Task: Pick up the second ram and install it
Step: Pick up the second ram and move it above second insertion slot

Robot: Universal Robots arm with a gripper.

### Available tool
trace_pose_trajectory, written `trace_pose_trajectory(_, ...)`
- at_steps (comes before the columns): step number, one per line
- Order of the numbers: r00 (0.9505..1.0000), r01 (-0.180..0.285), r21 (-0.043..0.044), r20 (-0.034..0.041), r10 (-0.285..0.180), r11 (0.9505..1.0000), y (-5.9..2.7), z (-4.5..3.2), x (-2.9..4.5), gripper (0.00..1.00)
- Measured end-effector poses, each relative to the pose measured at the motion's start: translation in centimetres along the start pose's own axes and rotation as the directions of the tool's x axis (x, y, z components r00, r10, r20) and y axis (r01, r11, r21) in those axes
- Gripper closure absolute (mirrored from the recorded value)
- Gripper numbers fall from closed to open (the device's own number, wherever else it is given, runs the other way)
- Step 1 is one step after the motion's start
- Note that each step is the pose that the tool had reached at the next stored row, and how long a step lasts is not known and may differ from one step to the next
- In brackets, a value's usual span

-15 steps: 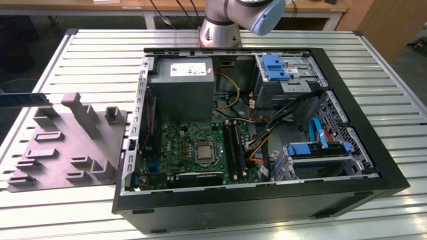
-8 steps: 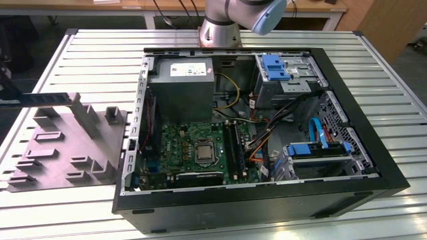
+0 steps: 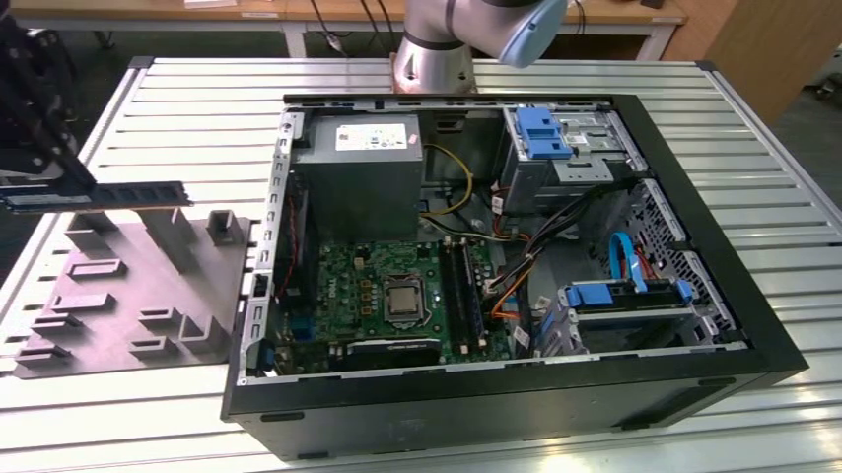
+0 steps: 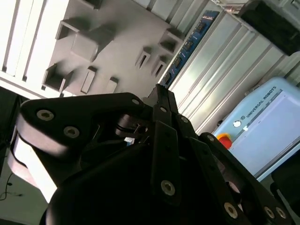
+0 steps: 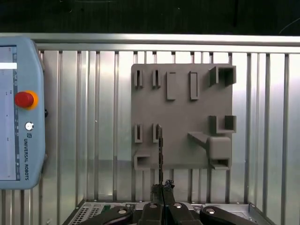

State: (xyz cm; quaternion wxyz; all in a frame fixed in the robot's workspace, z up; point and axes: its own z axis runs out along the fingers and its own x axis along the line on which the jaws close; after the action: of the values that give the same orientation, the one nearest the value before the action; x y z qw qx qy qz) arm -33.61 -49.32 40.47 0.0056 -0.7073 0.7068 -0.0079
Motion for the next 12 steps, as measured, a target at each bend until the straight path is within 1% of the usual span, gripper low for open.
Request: trace_pose_trajectory(12,1.0,0.0,-0.0009,0.0001,0.0,1.0,-5.35,0.11,0.04,0.89)
